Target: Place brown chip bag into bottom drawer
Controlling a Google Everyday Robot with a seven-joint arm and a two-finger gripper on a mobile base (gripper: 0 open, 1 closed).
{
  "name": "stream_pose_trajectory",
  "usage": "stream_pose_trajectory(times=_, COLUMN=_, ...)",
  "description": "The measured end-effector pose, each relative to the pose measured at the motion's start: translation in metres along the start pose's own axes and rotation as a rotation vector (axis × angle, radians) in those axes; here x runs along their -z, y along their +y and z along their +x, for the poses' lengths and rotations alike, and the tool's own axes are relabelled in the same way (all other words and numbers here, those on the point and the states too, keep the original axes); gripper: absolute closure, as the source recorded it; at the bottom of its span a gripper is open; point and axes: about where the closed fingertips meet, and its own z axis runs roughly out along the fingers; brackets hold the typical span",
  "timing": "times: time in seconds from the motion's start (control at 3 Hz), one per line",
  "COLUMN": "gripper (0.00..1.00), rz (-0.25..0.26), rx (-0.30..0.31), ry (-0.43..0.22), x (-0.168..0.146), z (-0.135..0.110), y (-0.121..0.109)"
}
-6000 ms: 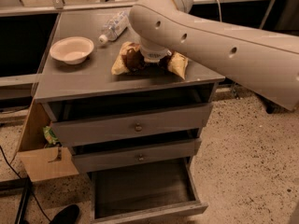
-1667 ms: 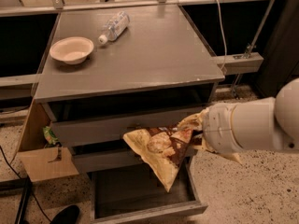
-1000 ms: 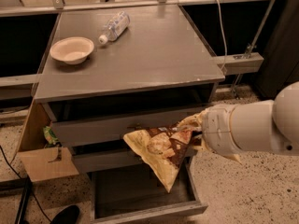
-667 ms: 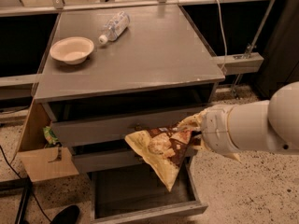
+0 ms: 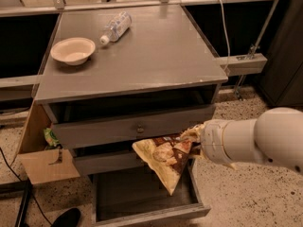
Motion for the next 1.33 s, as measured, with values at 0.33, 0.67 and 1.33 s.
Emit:
stream_pose_trajectory(times=0.33, gripper=1.00, rz=0.012, rx=-0.009, ry=0.032, x=-0.031, z=0.019, y=0.019)
stream_pose_trajectory(times=0.67, gripper=1.00, rz=0.001, rx=-0.028, ry=0.087, x=-0.066, z=0.042, y=0.046)
stream_pose_trajectory(times=1.33, gripper=1.00, rz=0.002, rx=-0.086, ry=0.111, x=-0.138, z=0.073, y=0.095)
